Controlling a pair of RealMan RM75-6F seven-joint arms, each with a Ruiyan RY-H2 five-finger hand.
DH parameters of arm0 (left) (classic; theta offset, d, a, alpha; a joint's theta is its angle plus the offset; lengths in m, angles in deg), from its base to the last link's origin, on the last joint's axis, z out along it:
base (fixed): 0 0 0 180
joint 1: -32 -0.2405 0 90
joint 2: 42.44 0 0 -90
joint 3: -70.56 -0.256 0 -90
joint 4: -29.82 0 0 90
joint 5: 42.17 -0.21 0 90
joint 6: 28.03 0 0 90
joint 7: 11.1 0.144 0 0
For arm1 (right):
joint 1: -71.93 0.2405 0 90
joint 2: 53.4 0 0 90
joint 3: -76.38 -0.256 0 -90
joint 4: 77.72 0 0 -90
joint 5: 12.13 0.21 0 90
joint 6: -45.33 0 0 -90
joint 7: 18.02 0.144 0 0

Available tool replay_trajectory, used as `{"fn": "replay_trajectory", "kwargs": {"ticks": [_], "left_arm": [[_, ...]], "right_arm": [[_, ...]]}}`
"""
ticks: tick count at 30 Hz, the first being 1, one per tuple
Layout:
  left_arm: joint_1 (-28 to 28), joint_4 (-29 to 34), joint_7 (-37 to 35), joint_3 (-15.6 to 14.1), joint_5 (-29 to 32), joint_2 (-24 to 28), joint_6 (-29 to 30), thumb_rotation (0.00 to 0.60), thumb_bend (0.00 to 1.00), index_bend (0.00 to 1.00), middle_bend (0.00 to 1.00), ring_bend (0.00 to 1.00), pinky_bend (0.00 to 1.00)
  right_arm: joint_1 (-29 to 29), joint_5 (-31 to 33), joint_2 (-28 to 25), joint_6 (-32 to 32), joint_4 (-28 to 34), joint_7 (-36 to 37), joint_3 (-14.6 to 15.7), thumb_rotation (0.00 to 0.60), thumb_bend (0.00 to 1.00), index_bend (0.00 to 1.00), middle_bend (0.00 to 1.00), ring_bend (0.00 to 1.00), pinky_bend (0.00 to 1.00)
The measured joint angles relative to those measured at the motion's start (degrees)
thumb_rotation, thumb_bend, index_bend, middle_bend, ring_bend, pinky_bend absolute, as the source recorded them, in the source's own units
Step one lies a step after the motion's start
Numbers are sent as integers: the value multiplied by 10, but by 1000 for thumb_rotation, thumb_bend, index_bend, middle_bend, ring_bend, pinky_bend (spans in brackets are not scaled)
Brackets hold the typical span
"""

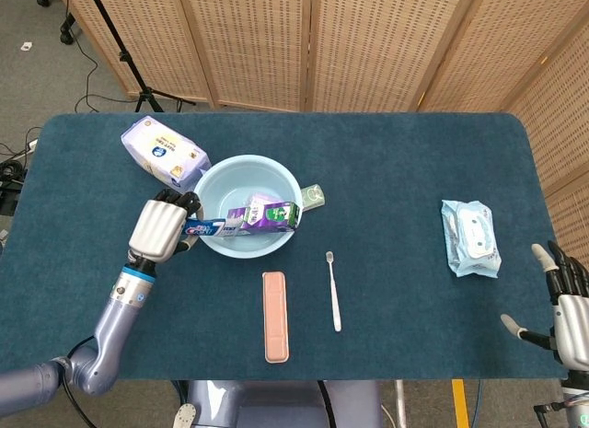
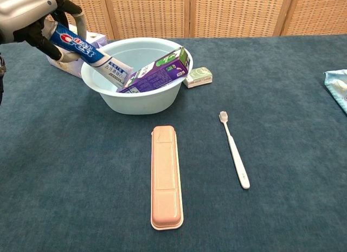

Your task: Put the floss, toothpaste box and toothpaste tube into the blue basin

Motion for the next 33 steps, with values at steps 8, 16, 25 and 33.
{"fn": "replay_trajectory", "kwargs": {"ticks": [8,16,25,33], "left_arm": [[38,-69,-10,28,13,-42,-31,600,385,807,432,466,319],[63,-106,-13,42,42,-75,-62,600,246,291,79,257,234],[69,-92,1,42,76,-72,-86,600,148,76,0,66,1],[62,-63,-8,52,84,-52,-71,600,143,70,0,52,0]], "right_arm": [[4,14,4,12,-7,-1,-3,600,0,57,0,0,0],[8,28,6,23,-16,9,-8,600,0,57,0,0,0],[9,28,6,26,-18,16,-9,600,0,57,0,0,0],[9,24,7,26,-15,9,-7,600,0,57,0,0,0]]}}
